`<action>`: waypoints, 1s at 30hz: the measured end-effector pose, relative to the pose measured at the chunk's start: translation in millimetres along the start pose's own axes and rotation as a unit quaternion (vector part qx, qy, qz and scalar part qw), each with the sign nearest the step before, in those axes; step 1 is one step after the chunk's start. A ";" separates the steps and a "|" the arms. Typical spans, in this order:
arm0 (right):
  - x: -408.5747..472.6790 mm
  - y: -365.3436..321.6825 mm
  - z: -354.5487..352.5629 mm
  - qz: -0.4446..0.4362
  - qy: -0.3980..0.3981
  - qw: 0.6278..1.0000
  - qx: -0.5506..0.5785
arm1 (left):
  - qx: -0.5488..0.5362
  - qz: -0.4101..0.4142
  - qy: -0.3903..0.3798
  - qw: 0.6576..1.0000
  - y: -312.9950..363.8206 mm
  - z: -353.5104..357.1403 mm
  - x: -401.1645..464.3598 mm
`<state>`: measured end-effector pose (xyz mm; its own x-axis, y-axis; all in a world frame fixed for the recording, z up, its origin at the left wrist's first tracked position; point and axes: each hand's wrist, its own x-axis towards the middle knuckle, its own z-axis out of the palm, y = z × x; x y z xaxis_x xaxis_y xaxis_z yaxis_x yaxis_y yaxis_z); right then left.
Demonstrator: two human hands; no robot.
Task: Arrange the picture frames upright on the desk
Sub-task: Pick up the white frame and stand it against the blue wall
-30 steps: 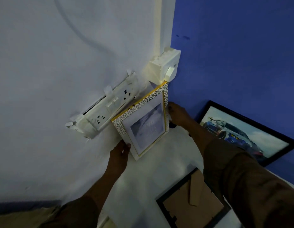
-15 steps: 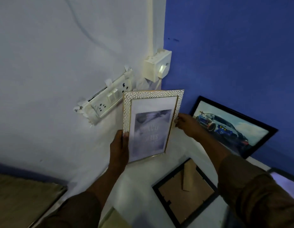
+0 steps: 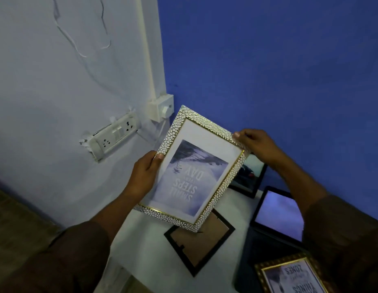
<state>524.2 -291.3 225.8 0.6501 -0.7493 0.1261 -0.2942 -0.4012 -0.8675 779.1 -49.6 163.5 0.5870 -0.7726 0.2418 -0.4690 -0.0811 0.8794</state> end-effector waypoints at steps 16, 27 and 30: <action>-131.4 -67.8 -39.3 0.017 0.172 0.985 -0.001 | 0.028 0.101 -0.011 0.994 106.6 40.6 0.5; -206.6 -46.9 -24.0 0.097 0.424 0.881 0.188 | -0.105 -0.179 -0.006 0.978 51.9 79.7 -103.4; -220.4 -50.6 -18.1 0.101 0.447 0.854 0.248 | -0.193 -0.315 -0.101 0.924 49.4 102.1 -115.8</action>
<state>383.1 -115.4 250.6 -0.2373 -0.9686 0.0737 0.1406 -0.1093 -0.9840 620.6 -28.4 137.1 0.5094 -0.7535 -0.4155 0.2177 -0.3543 0.9094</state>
